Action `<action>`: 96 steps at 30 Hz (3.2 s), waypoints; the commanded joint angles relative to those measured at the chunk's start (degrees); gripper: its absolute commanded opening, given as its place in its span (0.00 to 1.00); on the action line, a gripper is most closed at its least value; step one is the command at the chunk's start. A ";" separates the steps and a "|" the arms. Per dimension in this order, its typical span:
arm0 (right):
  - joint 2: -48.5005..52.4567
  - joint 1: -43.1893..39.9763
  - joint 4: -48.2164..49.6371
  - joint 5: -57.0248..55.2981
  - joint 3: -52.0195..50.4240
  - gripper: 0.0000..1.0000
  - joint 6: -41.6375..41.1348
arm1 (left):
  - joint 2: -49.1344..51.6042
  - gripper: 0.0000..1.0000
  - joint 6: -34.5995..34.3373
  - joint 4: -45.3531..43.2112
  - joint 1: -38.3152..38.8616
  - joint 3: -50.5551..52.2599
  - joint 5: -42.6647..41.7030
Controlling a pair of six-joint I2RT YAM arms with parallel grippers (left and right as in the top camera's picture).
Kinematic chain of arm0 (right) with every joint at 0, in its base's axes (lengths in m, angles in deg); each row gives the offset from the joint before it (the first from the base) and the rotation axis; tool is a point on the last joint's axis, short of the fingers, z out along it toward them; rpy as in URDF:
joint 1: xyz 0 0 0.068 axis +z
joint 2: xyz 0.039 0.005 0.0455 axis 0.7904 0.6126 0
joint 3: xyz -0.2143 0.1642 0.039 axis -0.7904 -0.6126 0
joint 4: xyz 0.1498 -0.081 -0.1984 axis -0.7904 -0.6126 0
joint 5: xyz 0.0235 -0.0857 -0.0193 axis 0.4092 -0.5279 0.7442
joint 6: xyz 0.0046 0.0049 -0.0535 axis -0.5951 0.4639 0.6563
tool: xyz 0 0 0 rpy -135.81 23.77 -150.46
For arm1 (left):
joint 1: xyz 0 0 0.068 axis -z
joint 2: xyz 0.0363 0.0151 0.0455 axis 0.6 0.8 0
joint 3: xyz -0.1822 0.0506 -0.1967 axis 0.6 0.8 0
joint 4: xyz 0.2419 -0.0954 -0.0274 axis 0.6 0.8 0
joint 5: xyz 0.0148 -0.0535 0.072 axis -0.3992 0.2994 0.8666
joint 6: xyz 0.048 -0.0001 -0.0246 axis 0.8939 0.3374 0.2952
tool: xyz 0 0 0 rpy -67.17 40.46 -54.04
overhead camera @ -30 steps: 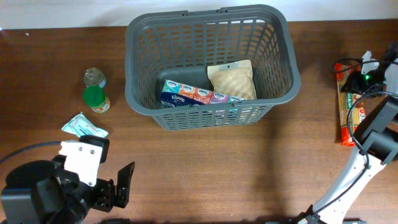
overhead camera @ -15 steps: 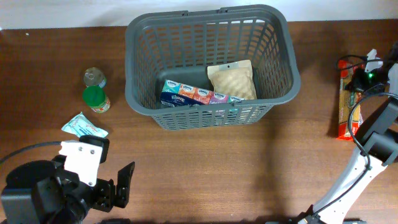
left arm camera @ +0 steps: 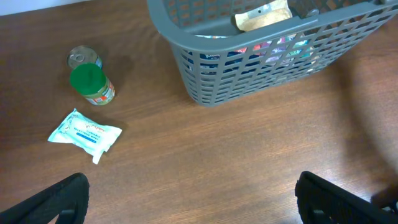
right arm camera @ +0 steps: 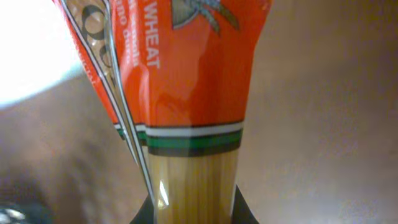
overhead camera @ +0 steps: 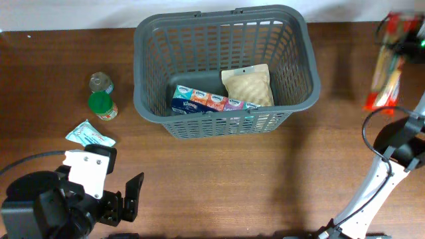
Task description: Pack container
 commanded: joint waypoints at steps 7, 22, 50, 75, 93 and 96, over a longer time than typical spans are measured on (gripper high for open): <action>-10.86 10.01 5.95 7.76 15.78 0.04 -1.90 | 0.13 0.99 0.35 0.07 -0.13 0.04 -0.83; -19.15 34.51 14.95 7.13 15.78 0.04 8.13 | 0.13 0.99 0.35 0.07 -0.13 0.04 -0.85; -18.95 50.49 -2.08 6.67 -10.51 0.04 50.86 | 0.13 0.99 0.35 0.07 -0.13 0.04 -0.85; -51.69 38.77 7.58 -0.74 -42.10 0.99 37.70 | 0.13 0.99 0.35 0.07 -0.13 0.04 -0.83; -86.58 31.80 9.84 -6.45 -83.71 0.99 31.17 | 0.13 0.99 0.35 0.07 -0.13 0.04 -0.85; -91.43 30.80 10.27 -6.47 -88.85 1.00 27.56 | 0.13 0.99 0.35 0.07 -0.13 0.04 -0.83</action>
